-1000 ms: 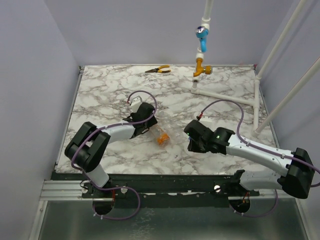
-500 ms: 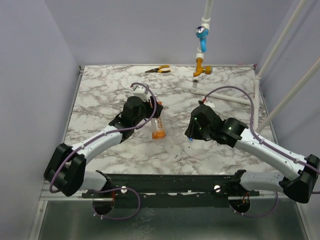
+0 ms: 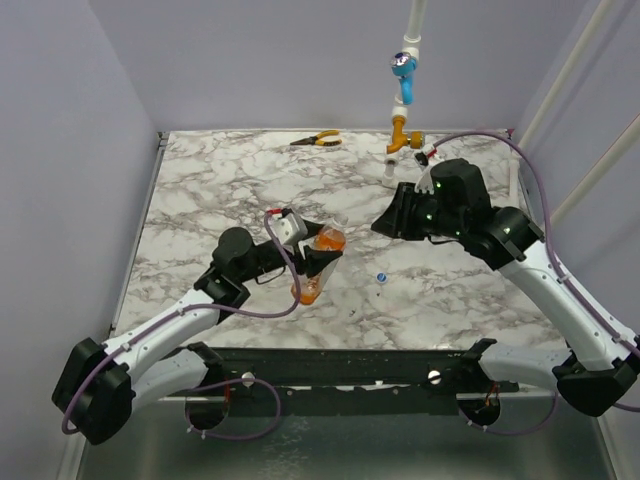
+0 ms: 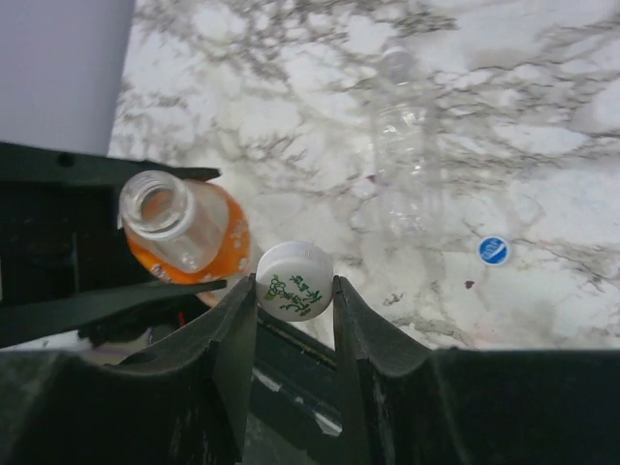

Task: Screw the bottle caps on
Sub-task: Screw the bottle cap onto the plastic bottle.

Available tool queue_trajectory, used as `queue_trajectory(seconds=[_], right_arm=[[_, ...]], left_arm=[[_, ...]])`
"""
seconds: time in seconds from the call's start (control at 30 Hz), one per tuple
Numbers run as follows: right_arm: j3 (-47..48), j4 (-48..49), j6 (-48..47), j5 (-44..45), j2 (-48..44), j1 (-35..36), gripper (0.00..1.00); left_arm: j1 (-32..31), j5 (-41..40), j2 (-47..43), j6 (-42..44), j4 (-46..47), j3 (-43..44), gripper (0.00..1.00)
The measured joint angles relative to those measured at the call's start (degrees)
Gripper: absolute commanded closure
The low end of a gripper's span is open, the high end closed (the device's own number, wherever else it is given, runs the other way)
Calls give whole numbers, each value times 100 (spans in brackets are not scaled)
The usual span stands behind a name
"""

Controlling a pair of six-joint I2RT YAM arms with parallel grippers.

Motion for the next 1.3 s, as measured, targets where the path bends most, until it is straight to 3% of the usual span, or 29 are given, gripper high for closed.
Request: queue_trajectory(seconds=[0.17, 0.37, 0.57, 1.3], right_arm=[[284, 50, -304, -1152, 0, -4, 64], [415, 76, -415, -2275, 59, -4, 64], [498, 68, -498, -2942, 136, -4, 64], [597, -452, -778, -2931, 431, -4, 65]], left_arm=[[-321, 262, -350, 741, -162, 0, 53], [-1202, 83, -595, 1801, -761, 0, 55], [-1379, -304, -793, 2337, -994, -4, 57], [-1646, -789, -876, 2940, -1128, -116, 58]])
